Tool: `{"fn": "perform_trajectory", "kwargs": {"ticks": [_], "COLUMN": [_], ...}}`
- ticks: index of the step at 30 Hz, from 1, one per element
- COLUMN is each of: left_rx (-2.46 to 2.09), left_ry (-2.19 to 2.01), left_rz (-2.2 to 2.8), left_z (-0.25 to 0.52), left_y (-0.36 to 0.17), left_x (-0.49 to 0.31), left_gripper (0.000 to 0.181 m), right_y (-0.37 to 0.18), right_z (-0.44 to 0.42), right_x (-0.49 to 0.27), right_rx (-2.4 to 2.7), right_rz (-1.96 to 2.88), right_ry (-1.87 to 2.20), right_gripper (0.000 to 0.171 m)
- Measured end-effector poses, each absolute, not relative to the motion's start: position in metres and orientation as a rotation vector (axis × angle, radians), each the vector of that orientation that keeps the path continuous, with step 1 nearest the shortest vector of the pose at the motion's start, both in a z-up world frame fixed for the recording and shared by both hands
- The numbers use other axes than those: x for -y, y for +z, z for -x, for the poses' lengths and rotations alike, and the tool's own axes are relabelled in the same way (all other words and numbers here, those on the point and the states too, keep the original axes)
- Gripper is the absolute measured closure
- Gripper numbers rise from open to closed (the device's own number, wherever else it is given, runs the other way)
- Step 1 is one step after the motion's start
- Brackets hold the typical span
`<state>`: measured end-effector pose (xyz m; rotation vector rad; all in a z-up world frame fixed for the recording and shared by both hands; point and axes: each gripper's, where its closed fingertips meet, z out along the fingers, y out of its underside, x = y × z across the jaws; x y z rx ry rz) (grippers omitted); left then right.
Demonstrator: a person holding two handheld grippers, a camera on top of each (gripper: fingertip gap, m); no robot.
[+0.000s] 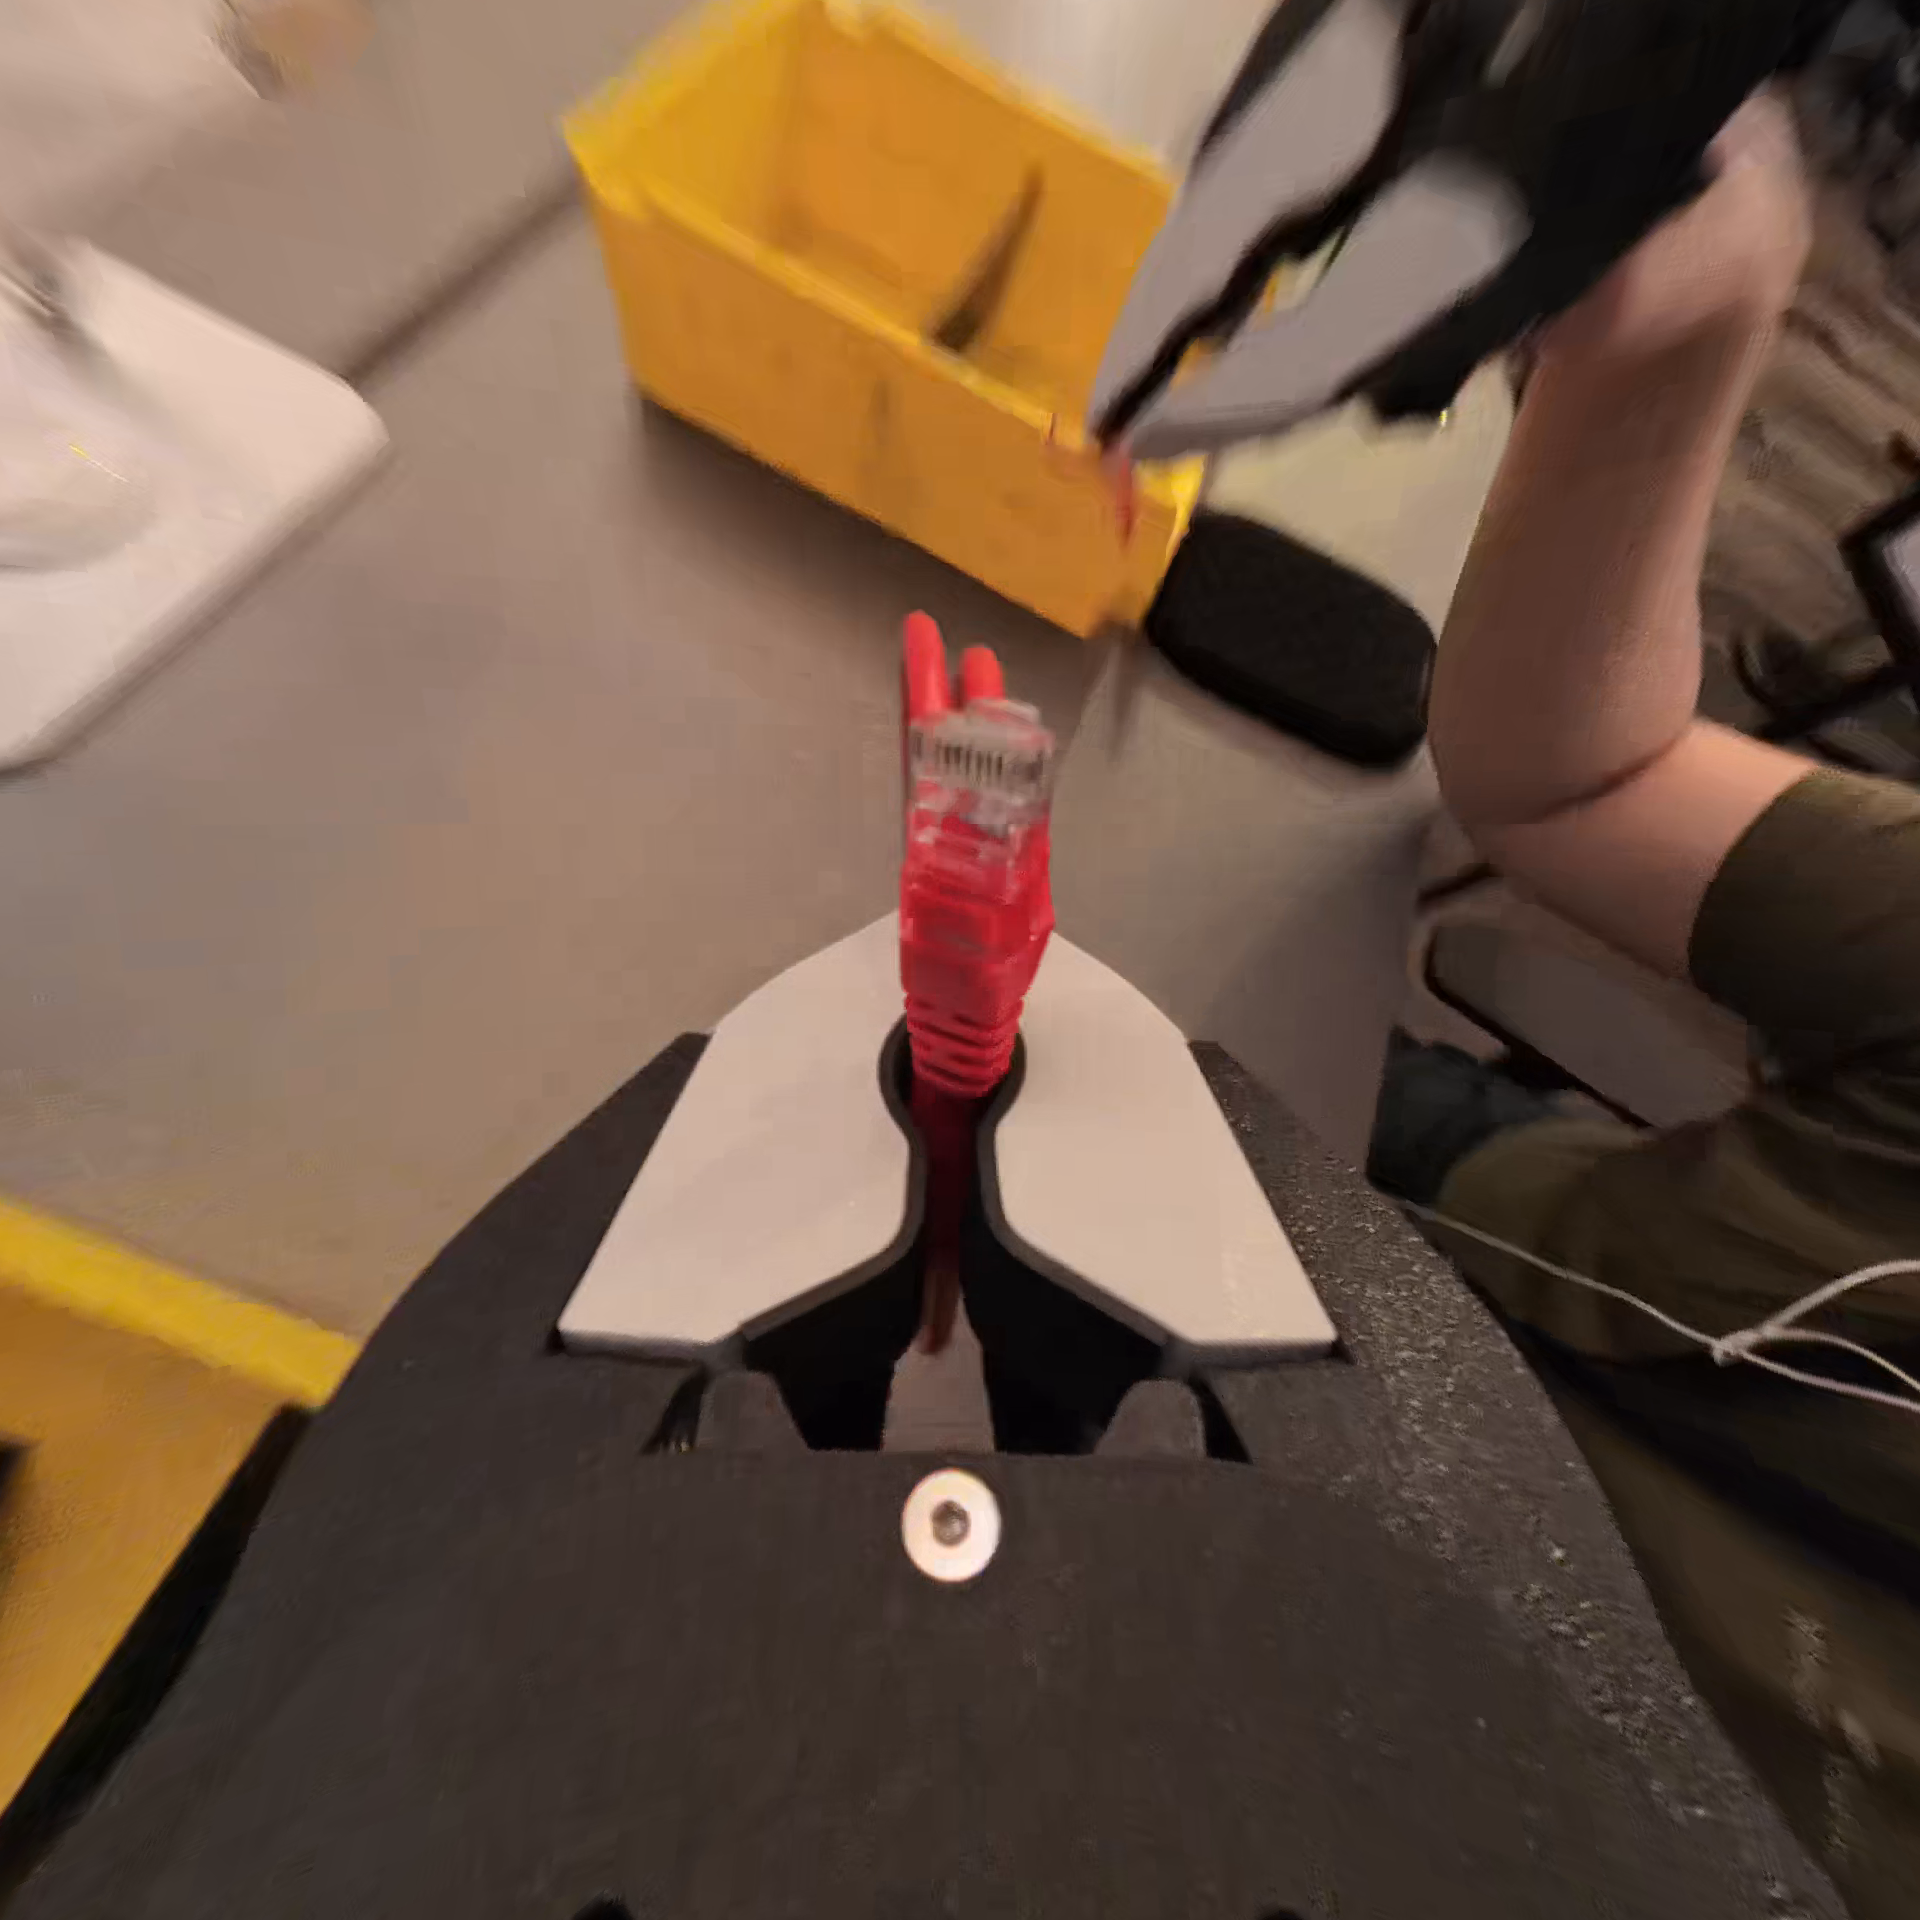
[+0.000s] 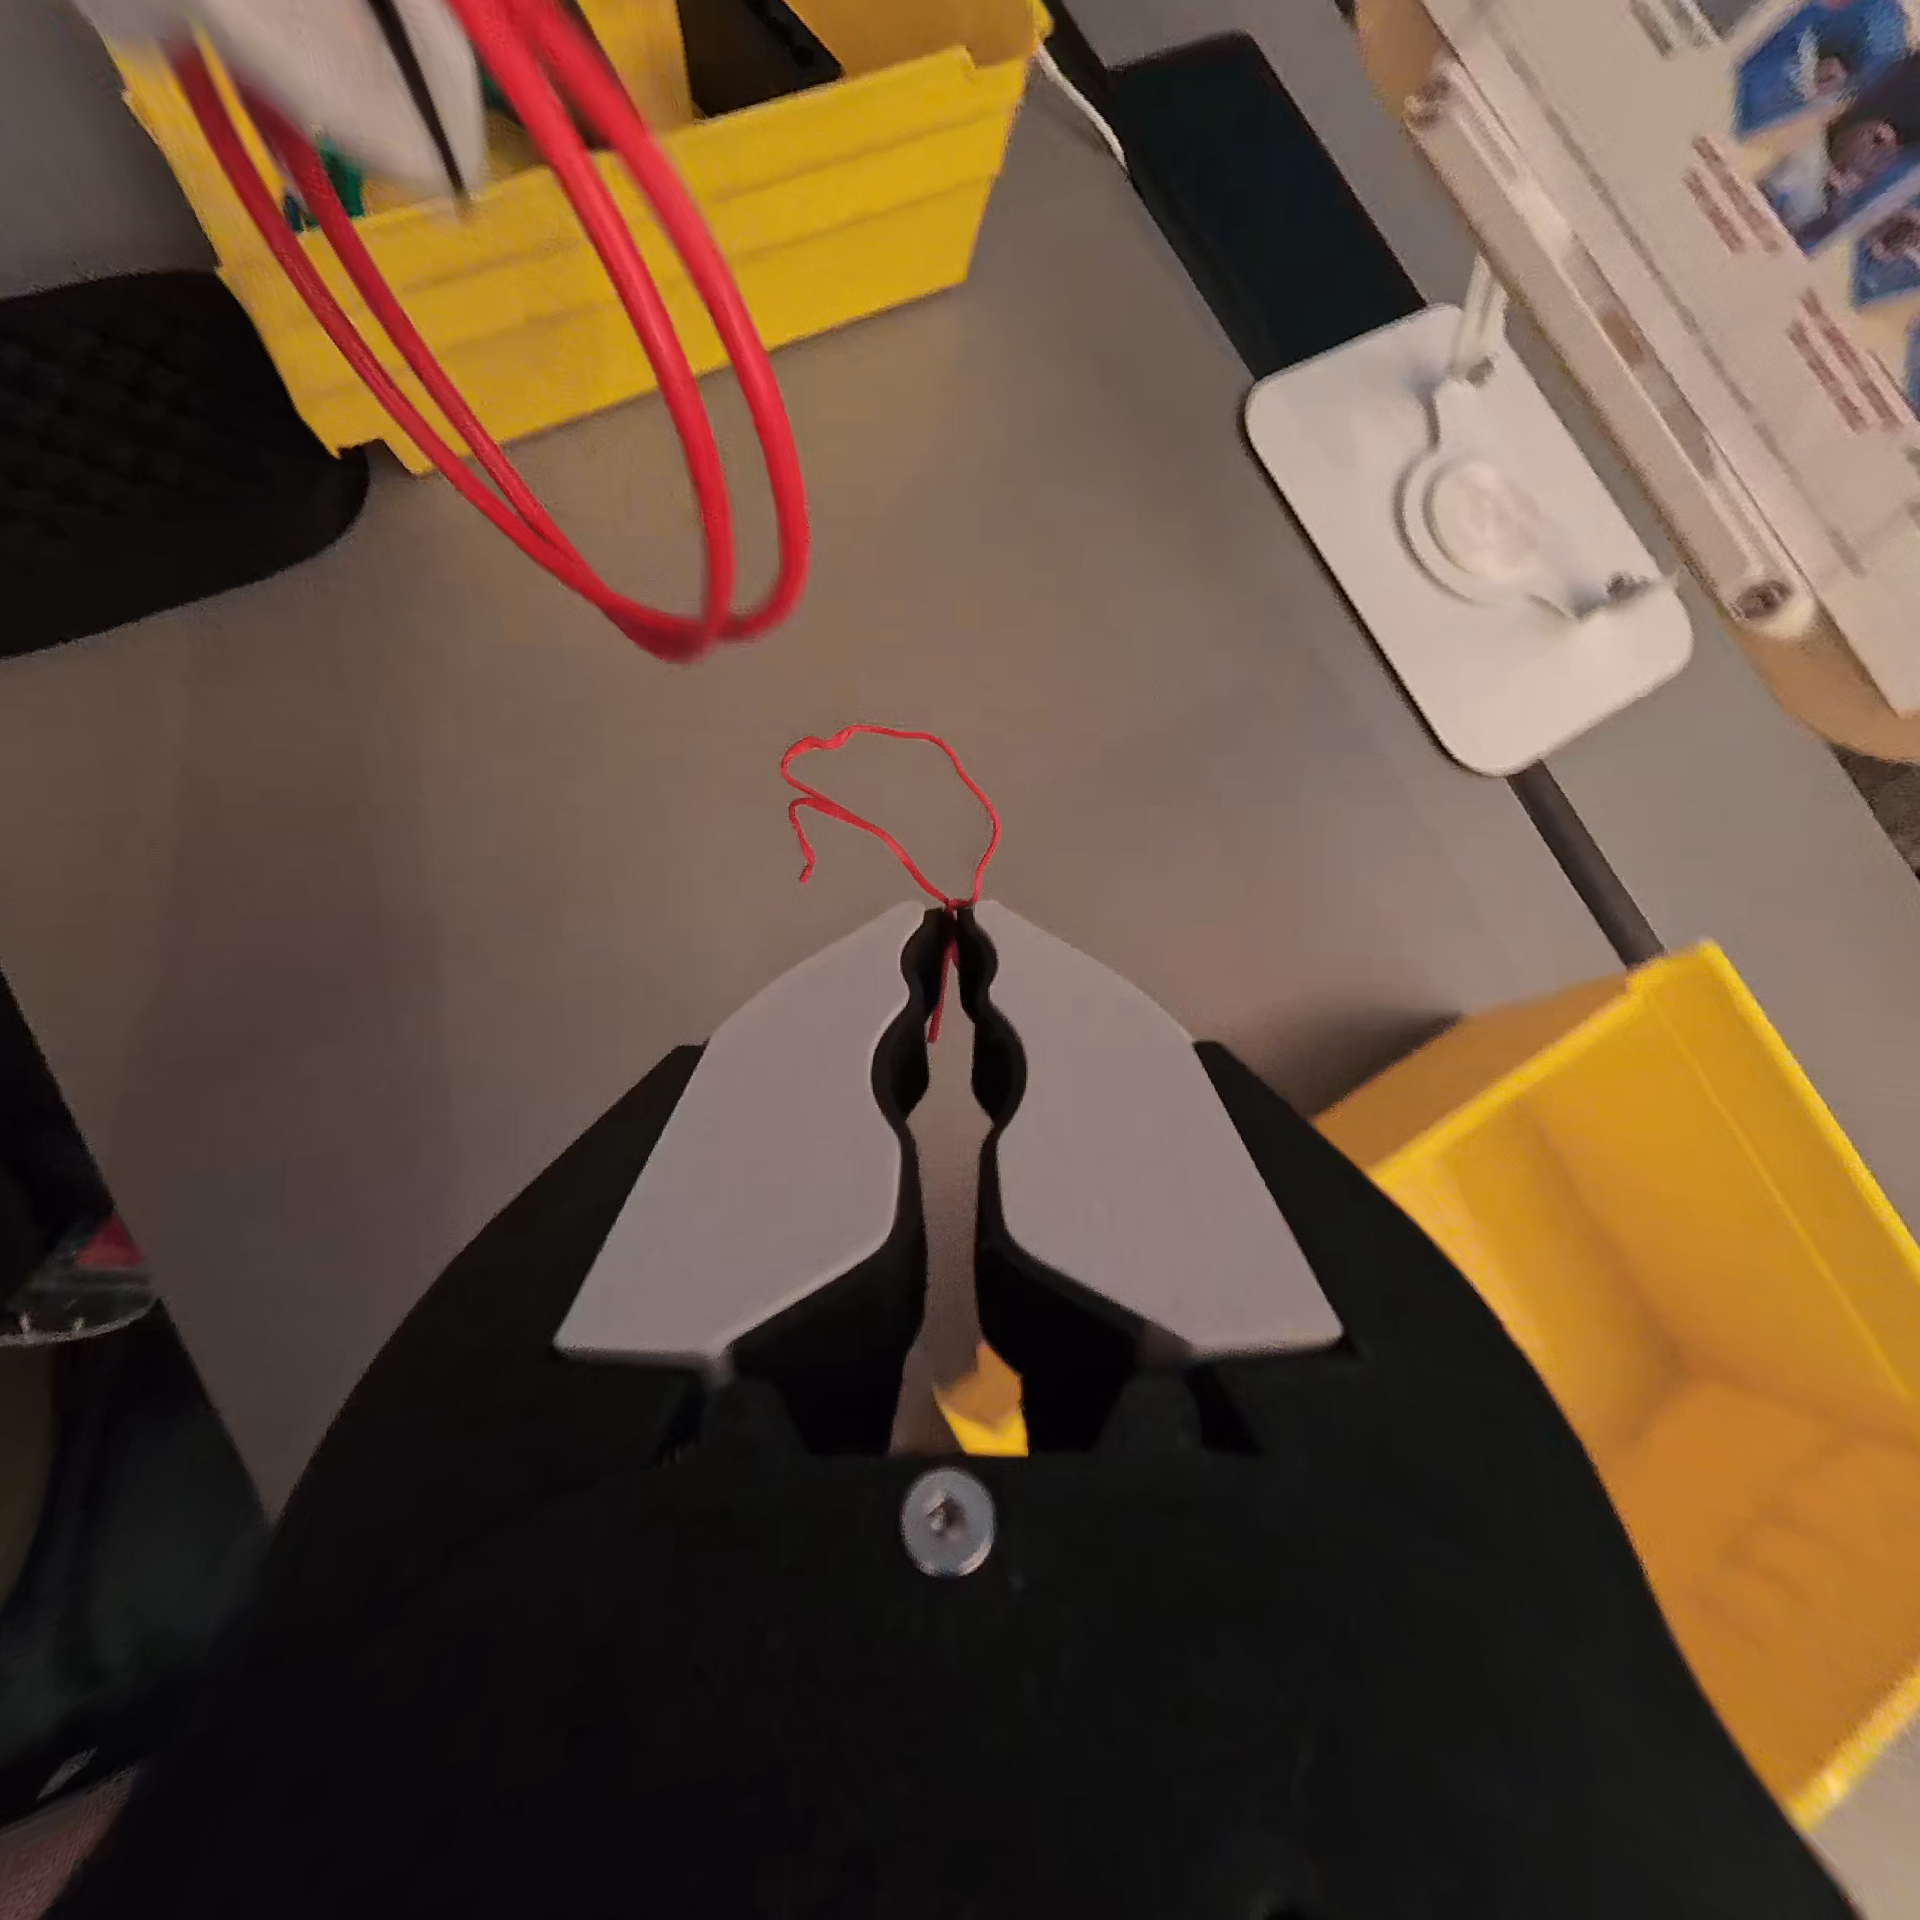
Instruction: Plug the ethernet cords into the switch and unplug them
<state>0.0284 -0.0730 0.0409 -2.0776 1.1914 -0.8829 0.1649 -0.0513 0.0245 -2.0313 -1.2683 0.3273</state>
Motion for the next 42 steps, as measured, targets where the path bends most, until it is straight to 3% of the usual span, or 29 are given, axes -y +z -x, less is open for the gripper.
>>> {"fn": "perform_trajectory", "kwargs": {"ticks": [7, 12, 15, 19, 22, 25, 30, 37, 42], "left_rx": [-1.227, -1.102, -1.069, -1.081, -1.075, -1.073, -1.069, -1.012, -1.034], "left_ry": [-0.95, -0.967, -0.752, -0.643, -0.365, -0.098, -0.02, -0.976, -1.247], "left_rz": [2.412, 2.492, 2.63, 2.701, 2.771, 2.685, 2.51, 2.02, 1.928], "left_z": [-0.07, -0.069, -0.049, -0.045, -0.025, -0.008, 0.0, -0.059, -0.072], "left_y": [-0.06, -0.08, -0.105, -0.124, -0.134, -0.126, -0.081, 0.044, 0.067], "left_x": [0.05, 0.032, 0.021, 0.018, 0.011, -0.008, -0.016, 0.036, 0.062], "left_gripper": [0.181, 0.181, 0.163, 0.157, 0.133, 0.115, 0.115, 0.131, 0.13], "right_y": [0.034, 0.013, -0.006, -0.02, -0.034, -0.036, -0.008, 0.055, 0.067], "right_z": [-0.224, -0.217, -0.205, -0.187, -0.179, -0.174, -0.157, -0.127, -0.11], "right_x": [0.035, 0.017, 0.013, 0.0, 0.0, 0.0, -0.003, 0.009, 0.019], "right_rx": [1.315, 1.347, 1.425, 1.455, 1.523, 1.548, 1.51, 1.477, 1.519], "right_rz": [2.127, 2.091, 2.076, 2.103, 2.124, 2.111, 1.934, 1.494, 1.312], "right_ry": [0.315, 0.4, 0.462, 0.427, 0.356, 0.328, 0.345, 0.119, -0.134], "right_gripper": [0.167, 0.167, 0.167, 0.167, 0.167, 0.167, 0.167, 0.168, 0.167]}}
